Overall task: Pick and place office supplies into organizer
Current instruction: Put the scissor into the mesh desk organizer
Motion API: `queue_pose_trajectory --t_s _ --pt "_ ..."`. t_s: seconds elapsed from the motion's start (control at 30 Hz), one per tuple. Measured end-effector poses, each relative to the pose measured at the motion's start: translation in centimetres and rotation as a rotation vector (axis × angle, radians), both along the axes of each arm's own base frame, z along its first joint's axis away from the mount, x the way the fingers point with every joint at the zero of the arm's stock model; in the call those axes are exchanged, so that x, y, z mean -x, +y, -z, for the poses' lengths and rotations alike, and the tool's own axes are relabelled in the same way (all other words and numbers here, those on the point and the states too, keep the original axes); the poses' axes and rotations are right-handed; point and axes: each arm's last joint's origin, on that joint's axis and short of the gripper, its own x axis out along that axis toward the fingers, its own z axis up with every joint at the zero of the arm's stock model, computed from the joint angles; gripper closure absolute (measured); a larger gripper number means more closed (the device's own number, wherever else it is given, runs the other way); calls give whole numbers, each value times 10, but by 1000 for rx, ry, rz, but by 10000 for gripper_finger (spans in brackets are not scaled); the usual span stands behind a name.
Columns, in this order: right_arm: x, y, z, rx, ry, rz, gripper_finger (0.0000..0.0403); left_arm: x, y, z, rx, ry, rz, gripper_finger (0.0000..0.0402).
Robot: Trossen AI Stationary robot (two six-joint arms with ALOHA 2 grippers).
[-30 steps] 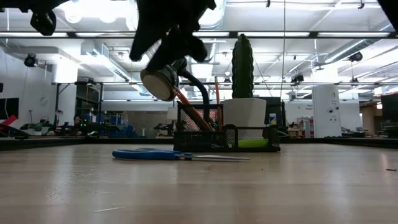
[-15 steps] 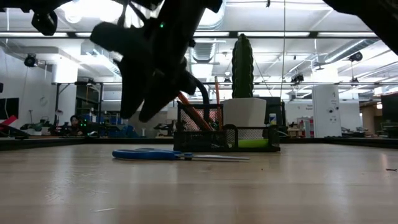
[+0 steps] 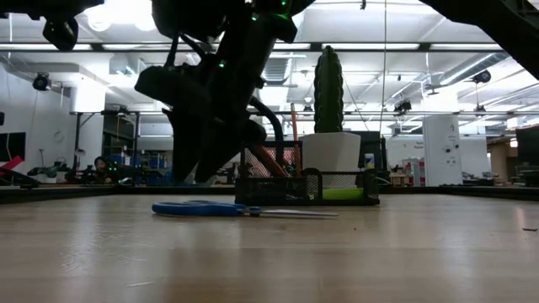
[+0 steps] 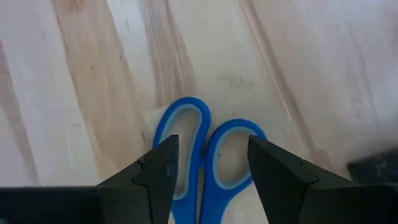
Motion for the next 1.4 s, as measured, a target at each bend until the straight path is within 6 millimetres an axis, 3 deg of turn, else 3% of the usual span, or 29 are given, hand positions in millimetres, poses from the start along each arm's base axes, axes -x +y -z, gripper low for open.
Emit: queue_pose_trajectory --t_s 1.1,1.4 --pt "7 8 37 -7 -19 -64 223 -1 0 0 -4 5 0 402" --pt "9 7 39 5 -5 -62 248 -1 0 0 -3 5 0 402"
